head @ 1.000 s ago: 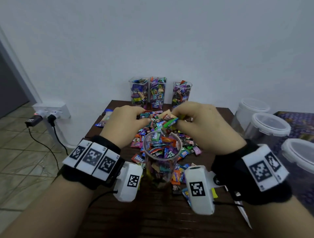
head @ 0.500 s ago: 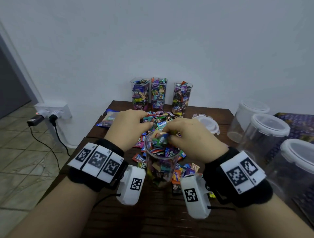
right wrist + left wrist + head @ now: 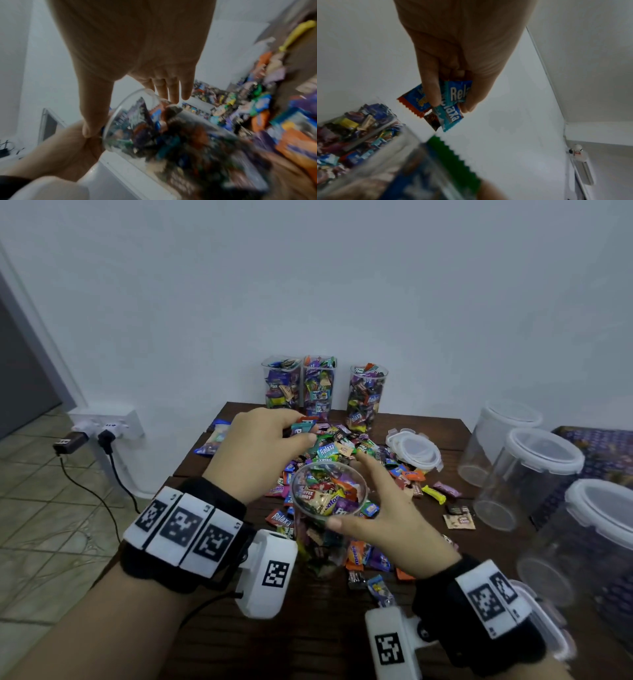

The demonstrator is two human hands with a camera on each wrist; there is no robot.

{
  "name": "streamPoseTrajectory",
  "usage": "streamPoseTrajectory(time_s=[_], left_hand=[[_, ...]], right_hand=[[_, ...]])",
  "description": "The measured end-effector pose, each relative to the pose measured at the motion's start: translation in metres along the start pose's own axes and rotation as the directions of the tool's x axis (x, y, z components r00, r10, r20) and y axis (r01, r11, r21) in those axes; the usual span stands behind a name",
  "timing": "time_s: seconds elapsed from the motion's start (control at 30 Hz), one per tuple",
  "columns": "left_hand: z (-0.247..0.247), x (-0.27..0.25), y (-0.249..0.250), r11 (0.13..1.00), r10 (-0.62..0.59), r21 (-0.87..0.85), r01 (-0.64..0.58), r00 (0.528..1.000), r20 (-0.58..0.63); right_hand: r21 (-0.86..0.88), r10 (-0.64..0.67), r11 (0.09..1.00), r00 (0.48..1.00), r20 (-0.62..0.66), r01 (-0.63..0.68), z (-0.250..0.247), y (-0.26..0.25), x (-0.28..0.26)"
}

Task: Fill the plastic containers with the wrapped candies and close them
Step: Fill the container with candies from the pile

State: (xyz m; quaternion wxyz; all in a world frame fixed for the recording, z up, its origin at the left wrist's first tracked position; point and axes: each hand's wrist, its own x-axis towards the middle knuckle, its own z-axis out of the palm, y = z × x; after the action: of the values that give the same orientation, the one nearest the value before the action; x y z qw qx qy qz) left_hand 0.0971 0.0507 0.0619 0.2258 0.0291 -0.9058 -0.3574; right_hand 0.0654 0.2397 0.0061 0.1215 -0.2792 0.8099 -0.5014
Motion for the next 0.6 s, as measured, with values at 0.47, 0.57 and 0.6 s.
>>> streamPoseTrajectory(time_s=[0.47, 0.57, 0.6], left_hand=[[0.01, 0.002, 0.02, 0.998, 0.032, 0.043, -0.039, 0.987, 0.159], [0.013, 0.0, 0.022, 0.998, 0.057, 0.026, -0.063, 0.977, 0.208], [0.016, -0.001, 0.021, 0.996, 0.069, 0.033, -0.078, 0.971, 0.23]], right_hand=[[0.208, -0.049, 0.977, 0.999, 0.016, 0.045, 0.019, 0.019, 0.002], [0.218, -0.047, 0.975, 0.999, 0.017, 0.042, 0.018, 0.017, 0.001], [0.215, -0.047, 0.976, 0.999, 0.015, 0.043, 0.018, 0.018, 0.002]])
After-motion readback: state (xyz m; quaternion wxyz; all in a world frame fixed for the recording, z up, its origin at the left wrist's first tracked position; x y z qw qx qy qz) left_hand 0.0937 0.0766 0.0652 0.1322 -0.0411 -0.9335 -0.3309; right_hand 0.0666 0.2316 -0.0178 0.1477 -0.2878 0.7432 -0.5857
